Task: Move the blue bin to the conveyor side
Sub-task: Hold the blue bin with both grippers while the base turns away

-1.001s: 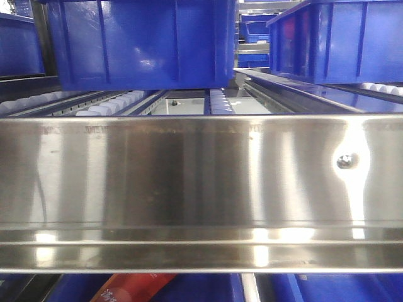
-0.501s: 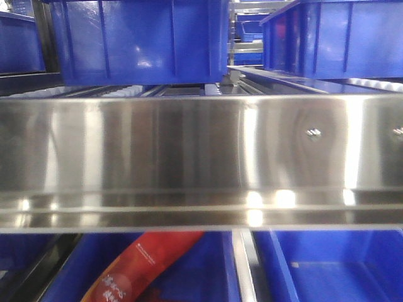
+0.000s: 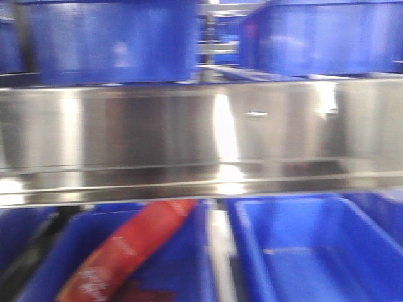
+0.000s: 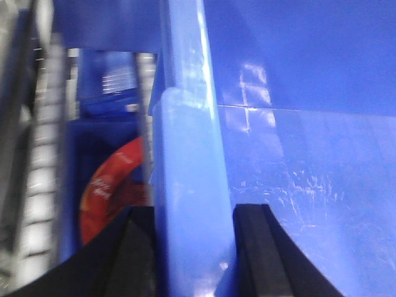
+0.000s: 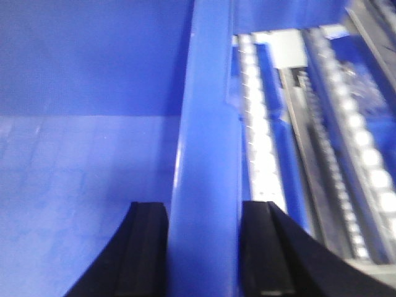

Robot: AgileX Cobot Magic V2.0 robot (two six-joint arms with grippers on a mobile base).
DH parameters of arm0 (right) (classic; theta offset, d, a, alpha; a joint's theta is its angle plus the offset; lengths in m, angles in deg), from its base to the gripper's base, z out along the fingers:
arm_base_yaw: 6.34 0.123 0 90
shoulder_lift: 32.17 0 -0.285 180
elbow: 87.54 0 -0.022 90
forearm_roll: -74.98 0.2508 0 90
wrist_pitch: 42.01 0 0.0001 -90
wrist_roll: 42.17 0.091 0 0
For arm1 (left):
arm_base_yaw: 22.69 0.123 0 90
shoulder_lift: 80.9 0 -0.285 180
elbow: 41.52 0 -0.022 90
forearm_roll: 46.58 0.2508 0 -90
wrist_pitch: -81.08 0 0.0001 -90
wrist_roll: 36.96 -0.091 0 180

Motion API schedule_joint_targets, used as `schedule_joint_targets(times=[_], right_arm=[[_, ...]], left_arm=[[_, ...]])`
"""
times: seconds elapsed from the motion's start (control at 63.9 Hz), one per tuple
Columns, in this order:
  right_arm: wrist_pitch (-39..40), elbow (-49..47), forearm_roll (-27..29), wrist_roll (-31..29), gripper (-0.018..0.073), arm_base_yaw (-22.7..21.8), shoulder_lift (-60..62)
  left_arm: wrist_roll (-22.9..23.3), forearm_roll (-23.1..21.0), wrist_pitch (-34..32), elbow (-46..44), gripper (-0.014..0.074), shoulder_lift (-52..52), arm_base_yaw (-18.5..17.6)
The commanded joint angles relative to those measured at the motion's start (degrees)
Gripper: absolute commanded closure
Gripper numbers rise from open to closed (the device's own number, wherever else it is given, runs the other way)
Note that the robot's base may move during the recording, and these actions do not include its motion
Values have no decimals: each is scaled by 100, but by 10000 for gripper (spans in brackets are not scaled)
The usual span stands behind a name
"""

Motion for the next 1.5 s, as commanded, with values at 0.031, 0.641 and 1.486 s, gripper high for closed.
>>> schedule_joint_targets(times=[0.031,0.641,1.486], right_arm=[[504,-75,-412,-97,640,-26,107],[504,-75,-412,-97,640,-26,107],[504,-75,-412,-97,640,-26,107]], left_arm=[[-57,219,-504,-69,615,124,-2],[-57,219,-504,-69,615,124,-2],[-57,219,-504,-69,615,124,-2]])
